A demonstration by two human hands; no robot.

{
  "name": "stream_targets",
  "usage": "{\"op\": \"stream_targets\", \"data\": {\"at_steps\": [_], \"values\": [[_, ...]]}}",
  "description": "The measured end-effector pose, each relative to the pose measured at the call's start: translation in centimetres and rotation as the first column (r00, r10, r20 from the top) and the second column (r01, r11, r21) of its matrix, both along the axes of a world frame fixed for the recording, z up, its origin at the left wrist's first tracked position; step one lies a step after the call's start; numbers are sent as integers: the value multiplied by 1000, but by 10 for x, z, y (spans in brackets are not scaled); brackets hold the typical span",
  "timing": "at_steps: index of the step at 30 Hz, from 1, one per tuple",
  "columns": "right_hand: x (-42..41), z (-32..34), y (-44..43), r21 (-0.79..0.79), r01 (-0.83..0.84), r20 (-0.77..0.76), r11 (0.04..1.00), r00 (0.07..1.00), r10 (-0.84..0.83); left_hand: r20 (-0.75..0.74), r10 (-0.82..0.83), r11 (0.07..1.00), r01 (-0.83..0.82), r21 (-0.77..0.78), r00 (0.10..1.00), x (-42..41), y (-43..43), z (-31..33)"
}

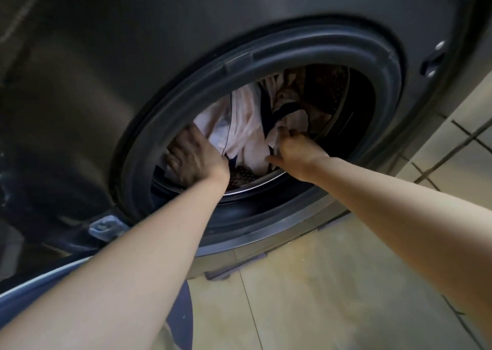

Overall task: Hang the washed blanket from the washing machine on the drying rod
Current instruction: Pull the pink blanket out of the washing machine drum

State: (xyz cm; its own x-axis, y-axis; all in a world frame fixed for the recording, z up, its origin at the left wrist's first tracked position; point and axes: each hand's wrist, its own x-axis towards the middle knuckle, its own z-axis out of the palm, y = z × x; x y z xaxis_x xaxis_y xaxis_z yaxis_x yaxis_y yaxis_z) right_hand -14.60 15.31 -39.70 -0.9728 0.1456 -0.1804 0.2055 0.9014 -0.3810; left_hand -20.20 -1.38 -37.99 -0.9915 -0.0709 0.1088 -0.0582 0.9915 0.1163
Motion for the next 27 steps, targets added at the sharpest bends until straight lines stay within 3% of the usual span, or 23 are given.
{"op": "stream_targets", "data": {"at_steps": [3, 5, 7, 10, 14, 15, 17, 19, 22, 27], "values": [[-16, -12, -13, -277, 92, -39, 956, 994, -106, -34, 53, 998, -51, 47, 998, -12, -5, -8], [-25, -18, -23, -507, 203, -22, 838, 969, -248, 12, -36, 997, 35, 70, 999, -5, -4, -11], [-29, -14, -27, -678, 299, 73, 672, 936, -344, 65, -233, 970, 227, 91, 970, 12, -3, -11], [-25, 3, -26, -772, 439, 297, 459, 888, -350, -34, -455, 888, 456, 50, 890, 41, 1, -8], [-5, 21, -29, -840, 537, 487, 83, 812, -322, -85, -561, 820, 567, 82, 824, 76, 9, 1], [1, 24, -29, -838, 544, 504, 34, 798, -332, -92, -593, 798, 599, 60, 800, 84, 10, 4], [17, 31, -28, -829, 552, 495, 89, 798, -344, -76, -652, 758, 649, -66, 754, 103, 9, 9], [35, 36, -28, -793, 565, 470, 227, 805, -362, -11, -692, 715, 682, -154, 722, 121, 5, 13], [62, 43, -34, -739, 538, 396, 406, 834, -385, 154, -682, 719, 694, -40, 715, 145, -5, 17], [106, 58, -41, -555, 469, 334, 687, 882, -333, 155, -705, 709, 690, 146, 692, 194, -16, 54]]}}
